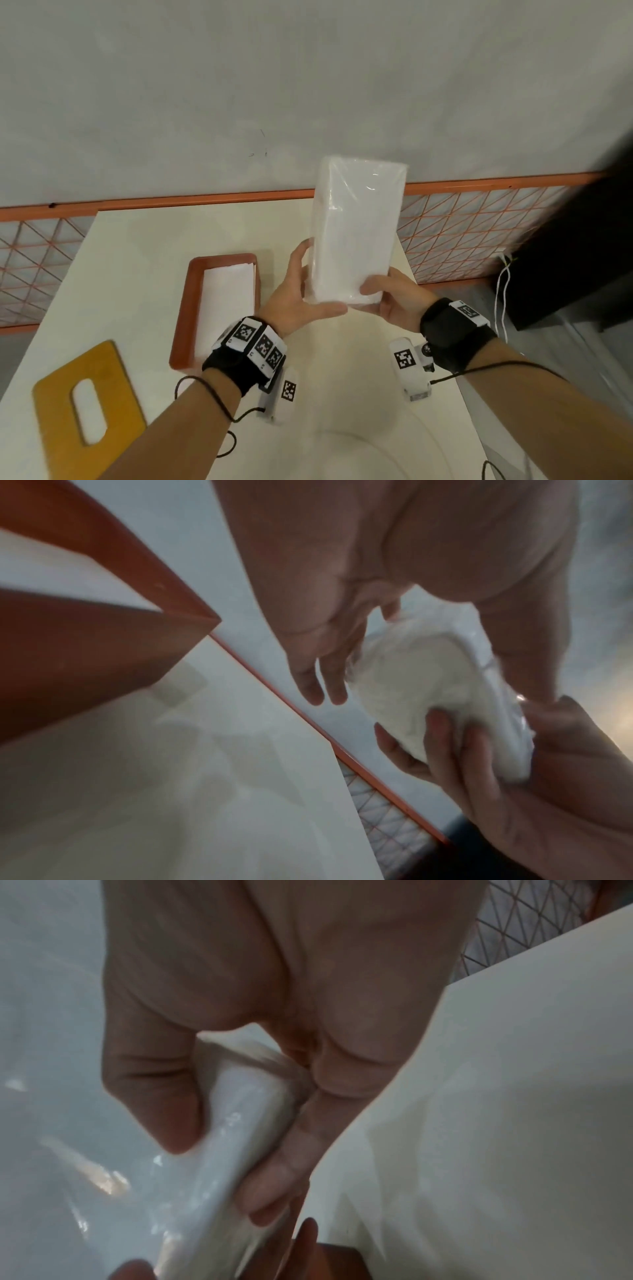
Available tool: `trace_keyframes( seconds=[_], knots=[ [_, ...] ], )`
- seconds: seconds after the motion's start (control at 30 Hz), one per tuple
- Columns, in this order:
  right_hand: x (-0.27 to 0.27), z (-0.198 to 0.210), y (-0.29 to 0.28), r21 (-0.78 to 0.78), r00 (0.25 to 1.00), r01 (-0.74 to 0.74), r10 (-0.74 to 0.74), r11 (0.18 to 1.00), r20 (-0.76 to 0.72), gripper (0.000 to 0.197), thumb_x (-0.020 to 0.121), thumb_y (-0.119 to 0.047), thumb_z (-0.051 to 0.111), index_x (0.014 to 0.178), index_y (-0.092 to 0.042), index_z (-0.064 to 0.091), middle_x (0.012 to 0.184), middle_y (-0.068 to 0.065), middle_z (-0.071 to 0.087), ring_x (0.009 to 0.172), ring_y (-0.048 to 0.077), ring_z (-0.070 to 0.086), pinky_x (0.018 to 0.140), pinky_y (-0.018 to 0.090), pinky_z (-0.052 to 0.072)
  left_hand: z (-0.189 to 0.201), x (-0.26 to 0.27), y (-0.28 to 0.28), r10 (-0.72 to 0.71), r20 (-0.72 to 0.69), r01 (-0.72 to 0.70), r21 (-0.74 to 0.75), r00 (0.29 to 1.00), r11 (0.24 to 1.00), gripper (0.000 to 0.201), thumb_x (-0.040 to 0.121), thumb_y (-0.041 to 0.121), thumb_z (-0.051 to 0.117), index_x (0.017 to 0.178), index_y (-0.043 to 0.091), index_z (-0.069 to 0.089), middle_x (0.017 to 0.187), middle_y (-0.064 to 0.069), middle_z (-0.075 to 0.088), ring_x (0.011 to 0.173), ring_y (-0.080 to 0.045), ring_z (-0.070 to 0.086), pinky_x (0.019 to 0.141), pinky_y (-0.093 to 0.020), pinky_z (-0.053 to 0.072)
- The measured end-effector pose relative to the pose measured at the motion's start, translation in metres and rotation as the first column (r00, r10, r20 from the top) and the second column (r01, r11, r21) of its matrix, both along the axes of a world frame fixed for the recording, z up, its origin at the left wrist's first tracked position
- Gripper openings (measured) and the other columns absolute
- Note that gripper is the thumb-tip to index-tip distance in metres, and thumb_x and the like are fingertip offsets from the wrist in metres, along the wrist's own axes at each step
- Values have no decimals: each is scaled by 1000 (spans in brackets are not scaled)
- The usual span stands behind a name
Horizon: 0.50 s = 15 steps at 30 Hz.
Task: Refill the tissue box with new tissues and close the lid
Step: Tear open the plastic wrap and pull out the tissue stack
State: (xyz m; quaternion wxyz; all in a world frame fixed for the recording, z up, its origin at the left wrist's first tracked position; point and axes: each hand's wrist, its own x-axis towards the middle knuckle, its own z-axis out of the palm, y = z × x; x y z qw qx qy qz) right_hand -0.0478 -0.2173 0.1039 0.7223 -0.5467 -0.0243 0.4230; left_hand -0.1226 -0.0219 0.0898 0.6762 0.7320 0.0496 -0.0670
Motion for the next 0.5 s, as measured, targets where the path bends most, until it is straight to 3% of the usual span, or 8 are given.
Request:
trace_keyframes(
  seconds=[0.07,0.13,0.2,0.27,0.33,0.4,0.5],
  knots=[
    [-17,11,-1,9,996,43,-42,999,-75,36,81,6,55,112,-7,65,114,13,72,98,27,72,78,32,61,9,-17,1,-7,32,6,49,999,999,114,58,36,90,127,73,7,147,13,37,129,-9,47,106,-35,43],
    [-32,19,0,1,985,83,-82,997,-155,29,85,4,53,113,-1,62,107,15,74,90,31,73,76,31,62,18,-33,4,-9,112,-8,151,994,989,115,56,49,86,128,74,0,155,22,9,139,-9,29,112,-37,34],
    [-46,27,2,-30,973,108,-112,994,-202,34,86,-2,55,121,0,57,106,18,73,85,33,74,76,29,61,27,-45,7,-71,198,9,298,978,955,111,56,58,81,129,75,-1,157,25,-15,144,5,5,115,-35,28],
    [-62,33,5,-48,970,82,-91,995,-226,43,85,-11,58,127,-2,54,107,20,70,84,35,73,77,29,59,34,-56,9,-163,220,62,405,962,912,98,61,58,76,133,70,10,158,22,-20,128,31,-6,112,-26,26],
    [-74,35,7,-99,974,14,-36,995,-225,50,83,-24,62,127,-4,53,105,21,68,83,37,71,70,30,62,36,-62,12,-186,210,87,409,960,908,81,71,49,75,135,62,28,160,20,-14,121,38,-1,106,-13,26],
    [-87,38,10,-240,984,-79,37,968,-176,59,83,-44,61,125,-4,57,103,22,66,79,37,69,63,31,58,37,-71,14,-131,168,71,324,977,943,62,78,40,75,131,53,45,161,17,-1,129,30,12,97,-7,28],
    [-101,42,16,-530,990,-143,126,836,-67,75,81,-70,49,116,-5,63,100,21,66,77,38,66,70,35,57,34,-84,12,-40,62,22,275,997,961,44,83,39,71,124,44,55,159,7,19,144,-5,24,102,-21,29]
  ],
)
